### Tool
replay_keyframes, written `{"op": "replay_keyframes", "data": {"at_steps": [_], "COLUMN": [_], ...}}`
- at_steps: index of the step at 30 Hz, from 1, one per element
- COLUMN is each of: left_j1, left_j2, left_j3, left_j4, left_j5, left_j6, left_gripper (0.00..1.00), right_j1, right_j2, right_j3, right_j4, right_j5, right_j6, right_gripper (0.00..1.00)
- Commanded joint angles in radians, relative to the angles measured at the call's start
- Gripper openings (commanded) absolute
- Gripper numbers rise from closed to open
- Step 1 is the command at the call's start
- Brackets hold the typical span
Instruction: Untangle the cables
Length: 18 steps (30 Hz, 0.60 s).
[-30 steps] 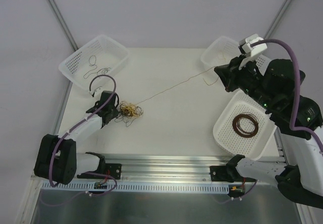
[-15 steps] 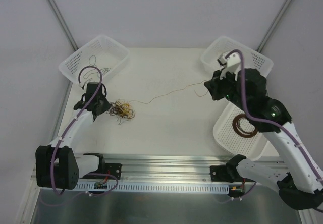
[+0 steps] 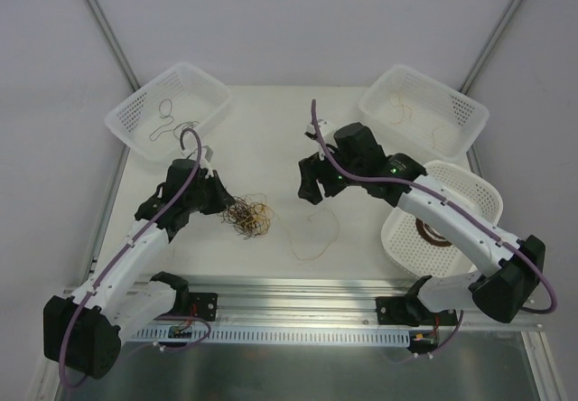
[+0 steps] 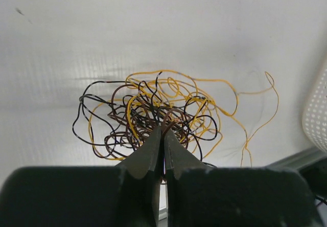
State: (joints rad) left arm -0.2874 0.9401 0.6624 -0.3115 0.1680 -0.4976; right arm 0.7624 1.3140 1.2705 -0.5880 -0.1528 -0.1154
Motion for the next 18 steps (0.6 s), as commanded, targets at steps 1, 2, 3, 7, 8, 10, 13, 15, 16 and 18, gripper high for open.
{"op": "replay_keyframes", "data": {"at_steps": [1,2,3,7,8,10,13,15,16,18], "left_j1": [-0.041,-0.048,-0.065,-0.110,-0.116,-0.134,-0.151,-0.156,-0.157,-0.160], "left_j2": [-0.030,-0.032,-0.037,-0.043,-0.044,-0.044,-0.047,-0.050,-0.053,-0.064], "left_j3": [0.006,0.008,0.011,0.017,0.019,0.017,0.013,0.011,0.008,0.005], "left_j4": [0.020,0.020,0.020,0.025,0.026,0.031,0.031,0.034,0.032,0.032], "left_j5": [0.051,0.059,0.062,0.057,0.054,0.048,0.041,0.039,0.039,0.036], "left_j6": [-0.013,-0.018,-0.022,-0.039,-0.042,-0.047,-0.055,-0.061,-0.062,-0.064], "left_gripper": [0.00,0.00,0.00,0.00,0.00,0.00,0.00,0.00,0.00,0.00], "right_j1": [0.018,0.020,0.021,0.046,0.051,0.064,0.083,0.092,0.097,0.109], "right_j2": [0.043,0.054,0.068,0.159,0.174,0.203,0.273,0.321,0.338,0.384], "right_j3": [0.052,0.049,0.047,0.044,0.038,0.029,0.014,-0.010,-0.011,-0.017], "right_j4": [0.131,0.175,0.195,0.275,0.296,0.344,0.407,0.441,0.456,0.464], "right_j5": [-0.093,-0.137,-0.160,-0.235,-0.252,-0.266,-0.269,-0.268,-0.268,-0.269], "right_j6": [-0.006,-0.004,0.000,0.046,0.060,0.110,0.180,0.206,0.212,0.217], "right_gripper": [0.74,0.75,0.75,0.75,0.75,0.75,0.75,0.76,0.76,0.75]}}
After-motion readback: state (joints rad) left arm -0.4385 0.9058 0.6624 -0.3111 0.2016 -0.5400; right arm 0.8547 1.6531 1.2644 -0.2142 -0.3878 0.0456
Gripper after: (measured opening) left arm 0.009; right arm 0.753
